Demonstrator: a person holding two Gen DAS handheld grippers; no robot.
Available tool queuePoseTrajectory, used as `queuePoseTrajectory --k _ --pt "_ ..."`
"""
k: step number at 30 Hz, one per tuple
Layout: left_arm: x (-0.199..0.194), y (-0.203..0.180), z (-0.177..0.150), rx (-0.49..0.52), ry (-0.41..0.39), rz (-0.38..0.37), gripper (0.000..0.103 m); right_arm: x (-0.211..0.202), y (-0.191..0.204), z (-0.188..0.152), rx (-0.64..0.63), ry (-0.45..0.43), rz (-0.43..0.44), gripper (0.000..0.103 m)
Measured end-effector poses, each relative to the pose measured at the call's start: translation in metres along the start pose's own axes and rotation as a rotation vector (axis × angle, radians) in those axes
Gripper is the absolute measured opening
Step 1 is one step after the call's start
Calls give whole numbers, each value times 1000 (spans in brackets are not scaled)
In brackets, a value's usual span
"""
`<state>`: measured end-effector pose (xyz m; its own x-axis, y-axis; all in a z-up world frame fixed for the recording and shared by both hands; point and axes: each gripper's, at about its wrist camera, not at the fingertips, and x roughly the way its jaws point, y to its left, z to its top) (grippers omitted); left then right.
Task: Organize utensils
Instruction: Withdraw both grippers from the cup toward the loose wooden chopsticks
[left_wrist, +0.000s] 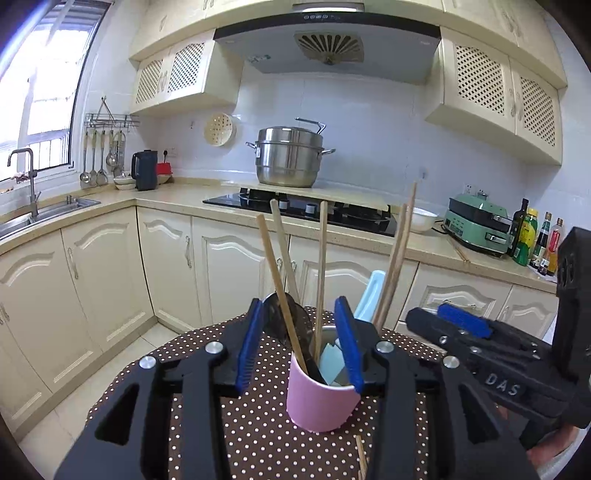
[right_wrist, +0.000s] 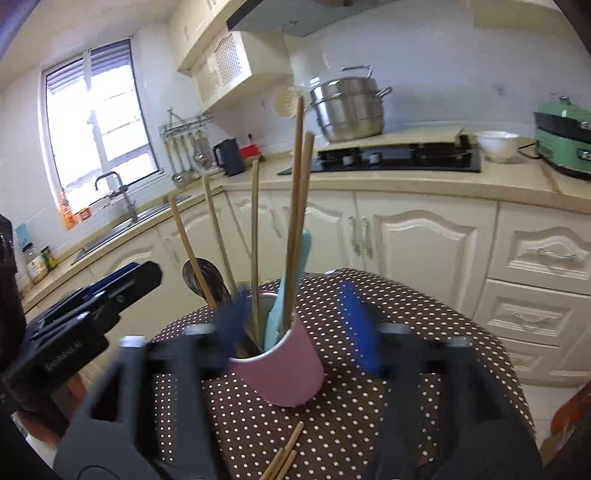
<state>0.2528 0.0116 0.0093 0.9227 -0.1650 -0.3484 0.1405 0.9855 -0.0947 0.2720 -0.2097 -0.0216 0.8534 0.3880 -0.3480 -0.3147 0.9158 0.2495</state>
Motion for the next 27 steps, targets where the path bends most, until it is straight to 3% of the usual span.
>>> queuePoseTrajectory --k 7,16,21,27 --pt "-40 -6 0 9 -38 -3 46 -35 14 -1 -26 -24 -22 60" --pt "-89 -12 -11 12 -76 11 49 -76 30 -10 -34 -42 -55 71" --pt "-107 -15 -28 -21 -53 15 49 -97 35 -26 -34 -27 -64 78" --pt "-117 -21 -57 -8 14 10 50 -114 32 -53 -1 30 -86 79"
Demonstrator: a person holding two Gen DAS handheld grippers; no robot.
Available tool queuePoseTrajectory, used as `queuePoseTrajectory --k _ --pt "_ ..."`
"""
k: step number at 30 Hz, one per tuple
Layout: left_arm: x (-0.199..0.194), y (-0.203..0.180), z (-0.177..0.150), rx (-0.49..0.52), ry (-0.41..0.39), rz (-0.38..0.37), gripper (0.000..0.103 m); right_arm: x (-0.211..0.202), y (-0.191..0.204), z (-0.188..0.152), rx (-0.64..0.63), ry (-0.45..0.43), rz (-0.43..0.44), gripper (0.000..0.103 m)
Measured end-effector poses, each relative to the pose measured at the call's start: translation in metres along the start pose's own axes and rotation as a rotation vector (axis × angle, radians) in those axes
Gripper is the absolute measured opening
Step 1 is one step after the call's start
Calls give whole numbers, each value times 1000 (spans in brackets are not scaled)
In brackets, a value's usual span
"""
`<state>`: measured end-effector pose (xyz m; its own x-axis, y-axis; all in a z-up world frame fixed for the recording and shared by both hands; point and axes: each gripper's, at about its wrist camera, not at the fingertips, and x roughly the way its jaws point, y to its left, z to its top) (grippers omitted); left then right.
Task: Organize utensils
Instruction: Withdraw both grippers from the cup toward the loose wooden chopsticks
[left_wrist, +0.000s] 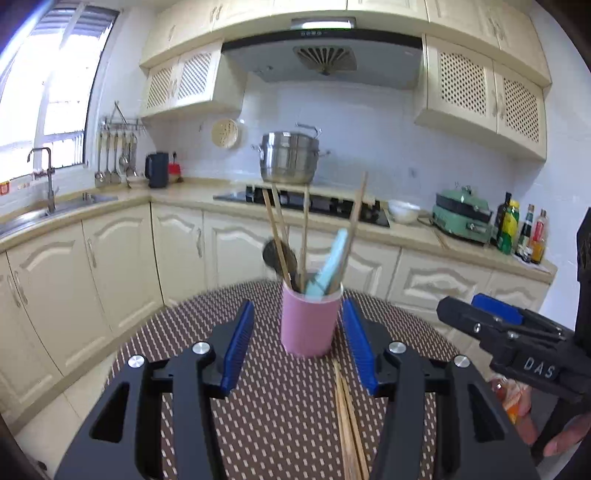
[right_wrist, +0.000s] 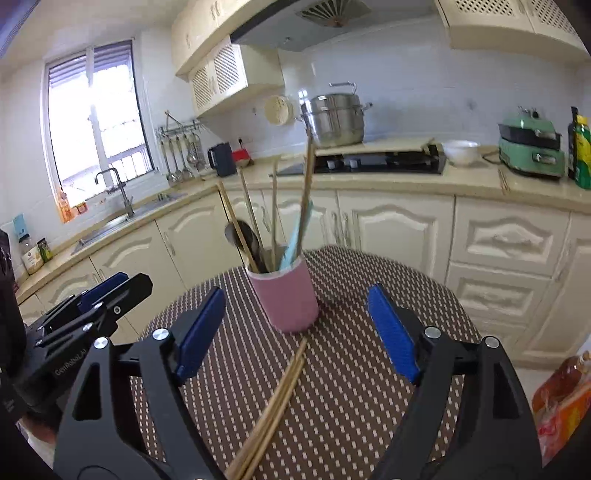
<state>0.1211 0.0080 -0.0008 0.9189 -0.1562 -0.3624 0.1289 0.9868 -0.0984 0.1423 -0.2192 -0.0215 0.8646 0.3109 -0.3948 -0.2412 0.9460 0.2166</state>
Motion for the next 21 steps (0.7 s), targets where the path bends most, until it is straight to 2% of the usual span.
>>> queuePoseTrajectory --k 11,21 --pt "6 -10 -63 29 174 3 50 8 -10 -56 9 175 -49 79" --pt "16 -4 -96 21 261 -9 50 27 -10 -89 37 303 -51 79"
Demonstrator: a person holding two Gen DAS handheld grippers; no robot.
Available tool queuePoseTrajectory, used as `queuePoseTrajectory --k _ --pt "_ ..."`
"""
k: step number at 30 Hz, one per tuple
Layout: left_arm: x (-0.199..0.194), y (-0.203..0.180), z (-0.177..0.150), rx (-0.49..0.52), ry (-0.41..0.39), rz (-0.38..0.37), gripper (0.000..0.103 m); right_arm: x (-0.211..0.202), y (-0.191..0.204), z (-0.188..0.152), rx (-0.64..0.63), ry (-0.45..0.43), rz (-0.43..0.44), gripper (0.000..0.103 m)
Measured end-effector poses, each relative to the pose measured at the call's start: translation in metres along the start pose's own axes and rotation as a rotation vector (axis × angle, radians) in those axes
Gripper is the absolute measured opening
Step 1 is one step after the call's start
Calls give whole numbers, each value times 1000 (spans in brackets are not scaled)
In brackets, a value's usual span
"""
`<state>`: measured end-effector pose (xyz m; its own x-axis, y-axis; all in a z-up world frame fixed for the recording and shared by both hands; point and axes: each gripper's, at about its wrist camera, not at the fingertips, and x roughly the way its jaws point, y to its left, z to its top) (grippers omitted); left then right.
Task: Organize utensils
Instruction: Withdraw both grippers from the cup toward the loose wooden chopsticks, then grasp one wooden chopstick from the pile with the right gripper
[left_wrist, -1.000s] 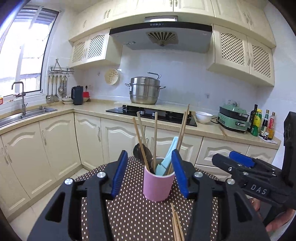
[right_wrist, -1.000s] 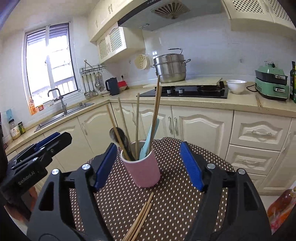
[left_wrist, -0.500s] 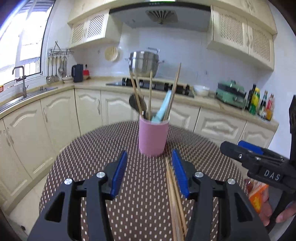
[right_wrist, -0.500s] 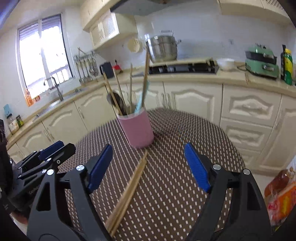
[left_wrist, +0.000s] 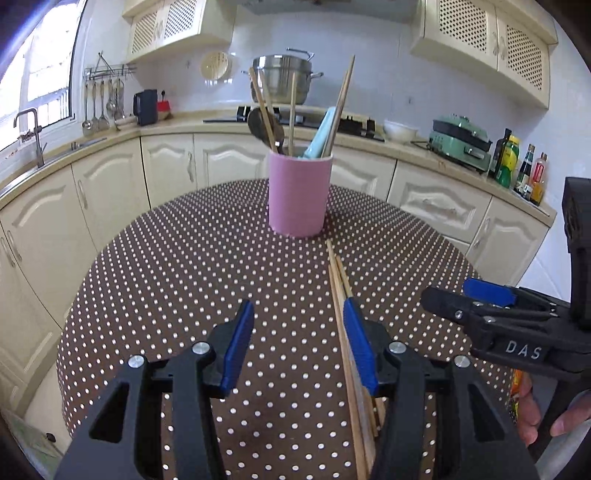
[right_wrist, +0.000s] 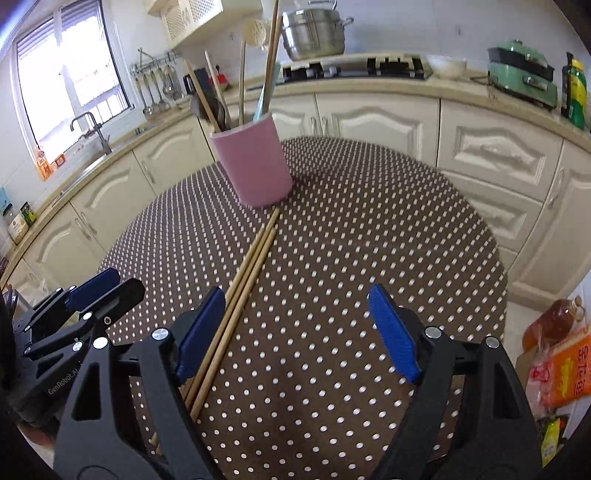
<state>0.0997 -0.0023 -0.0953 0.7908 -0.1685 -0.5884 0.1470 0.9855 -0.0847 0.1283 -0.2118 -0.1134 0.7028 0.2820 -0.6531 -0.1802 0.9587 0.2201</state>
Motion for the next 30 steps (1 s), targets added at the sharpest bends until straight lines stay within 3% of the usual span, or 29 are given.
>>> queuePoseTrajectory --k 16,21,30 --pt "23 25 -14 -64 56 -21 51 42 19 -1 18 103 -36 79" --pt "25 31 -12 -80 61 -34 54 56 26 5 -8 130 -112 79" --pt "30 30 -11 -72 82 -52 54 76 37 19 -69 172 -149 79"
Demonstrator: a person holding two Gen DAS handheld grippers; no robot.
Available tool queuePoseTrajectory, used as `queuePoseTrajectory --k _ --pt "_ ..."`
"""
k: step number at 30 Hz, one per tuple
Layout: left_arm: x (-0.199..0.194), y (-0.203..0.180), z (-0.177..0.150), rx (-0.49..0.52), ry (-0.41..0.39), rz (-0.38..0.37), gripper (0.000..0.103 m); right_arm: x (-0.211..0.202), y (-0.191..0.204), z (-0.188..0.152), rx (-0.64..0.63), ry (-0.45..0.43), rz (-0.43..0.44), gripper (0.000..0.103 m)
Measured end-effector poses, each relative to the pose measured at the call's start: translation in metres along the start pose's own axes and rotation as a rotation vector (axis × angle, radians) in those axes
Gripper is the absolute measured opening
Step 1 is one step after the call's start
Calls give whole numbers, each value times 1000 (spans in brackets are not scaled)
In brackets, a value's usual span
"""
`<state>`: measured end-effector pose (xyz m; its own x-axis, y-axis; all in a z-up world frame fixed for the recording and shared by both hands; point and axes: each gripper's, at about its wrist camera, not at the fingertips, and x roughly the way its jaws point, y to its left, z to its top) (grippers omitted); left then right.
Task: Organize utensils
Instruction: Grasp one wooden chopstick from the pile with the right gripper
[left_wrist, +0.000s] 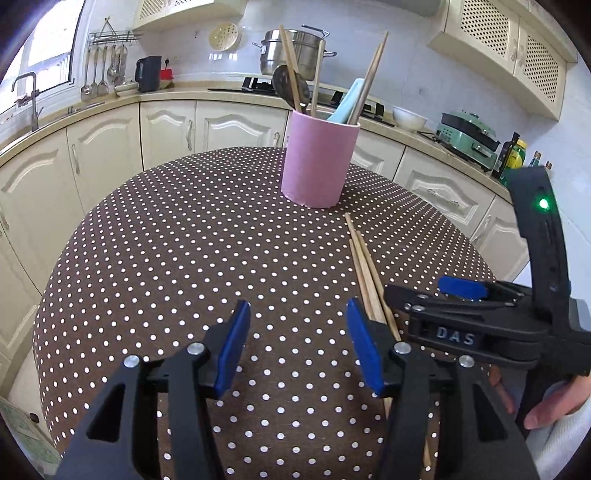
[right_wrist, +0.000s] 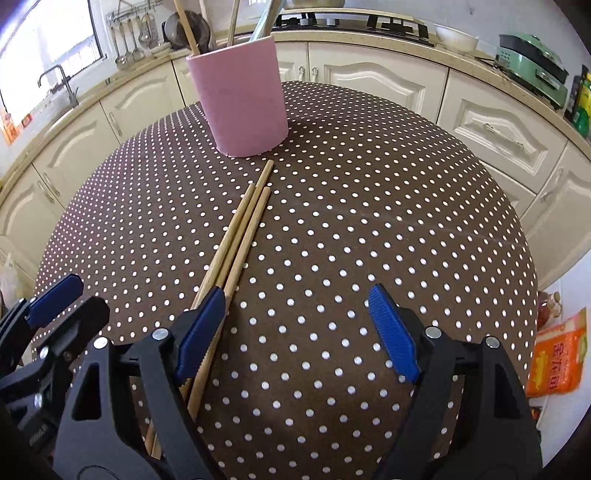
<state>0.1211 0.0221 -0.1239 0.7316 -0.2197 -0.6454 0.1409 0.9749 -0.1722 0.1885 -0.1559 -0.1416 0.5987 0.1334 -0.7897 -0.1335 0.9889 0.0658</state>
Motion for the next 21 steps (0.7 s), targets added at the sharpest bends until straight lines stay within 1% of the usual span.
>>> queuePoseTrajectory --k 5,9,10,11,12,13,14,15,19,21 --pt "5 -2 1 -3 13 2 54 7 9 15 -19 21 -55 79" --pt "7 1 1 -13 29 0 54 17 22 29 -66 59 -128 79" --pt "7 1 2 -16 33 -6 55 20 24 31 -71 74 -134 79" --pt "7 2 3 -19 36 -12 55 24 22 31 -62 79 -124 77" --pt "7 2 4 -19 38 -15 55 24 19 32 -34 68 -79 61" --pt "7 2 4 -18 39 -18 55 22 18 33 -35 61 -68 57" --pt "7 2 5 -18 40 -19 55 19 17 33 -48 55 -55 30" --pt "7 3 5 -18 41 -20 55 18 14 34 -42 59 -40 12" --pt "13 -2 14 1 57 -30 55 17 -13 35 32 65 100 9" --pt "18 -6 18 12 70 -42 57 19 -29 35 81 72 166 6"
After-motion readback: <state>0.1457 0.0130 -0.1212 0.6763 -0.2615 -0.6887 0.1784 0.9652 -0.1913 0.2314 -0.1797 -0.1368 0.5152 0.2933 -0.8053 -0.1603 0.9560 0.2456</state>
